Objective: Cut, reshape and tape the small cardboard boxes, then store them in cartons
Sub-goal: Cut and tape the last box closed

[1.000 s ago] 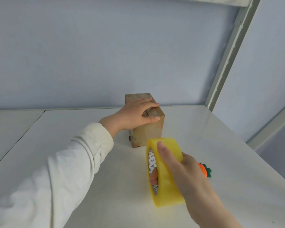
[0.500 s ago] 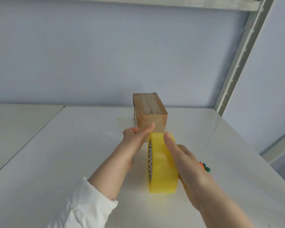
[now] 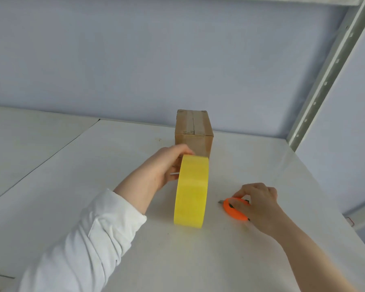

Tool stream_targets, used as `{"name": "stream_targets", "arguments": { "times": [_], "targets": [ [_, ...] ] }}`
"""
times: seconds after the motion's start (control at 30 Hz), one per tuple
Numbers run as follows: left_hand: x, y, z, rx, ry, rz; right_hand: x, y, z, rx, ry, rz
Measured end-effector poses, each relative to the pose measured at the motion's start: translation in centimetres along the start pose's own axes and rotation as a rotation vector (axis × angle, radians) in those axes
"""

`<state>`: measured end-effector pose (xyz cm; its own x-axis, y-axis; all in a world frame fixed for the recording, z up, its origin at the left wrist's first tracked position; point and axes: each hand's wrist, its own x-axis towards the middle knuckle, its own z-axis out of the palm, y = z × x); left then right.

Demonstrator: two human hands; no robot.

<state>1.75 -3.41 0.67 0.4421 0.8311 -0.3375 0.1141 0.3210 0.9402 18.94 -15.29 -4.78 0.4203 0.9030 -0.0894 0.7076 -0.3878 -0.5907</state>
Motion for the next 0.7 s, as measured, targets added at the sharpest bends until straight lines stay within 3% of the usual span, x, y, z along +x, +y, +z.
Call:
{"name": "stream_targets", "arguments": {
  "times": [0.2,0.37,0.57,0.7],
  "targets": [
    [0.7,-0.3,0.0,0.049,0.01,0.081,1.0,-2.4,-1.5,0.672,0.135,-0.142],
    [1.6,-0.6,0.0,0.04,0.029,0.2,3.2,-8.0,-3.5,0.44,0.155,-0.46],
    [2.6,-1.2,-0.1,0.047,0.047,0.292,6.1,-10.5,-2.9,0.147,0.122,-0.607],
    [3.1,-1.7,0.1,0.07,0.073,0.341,7.2,-10.5,-2.9,-0.025,0.196,-0.706]
  ]
}}
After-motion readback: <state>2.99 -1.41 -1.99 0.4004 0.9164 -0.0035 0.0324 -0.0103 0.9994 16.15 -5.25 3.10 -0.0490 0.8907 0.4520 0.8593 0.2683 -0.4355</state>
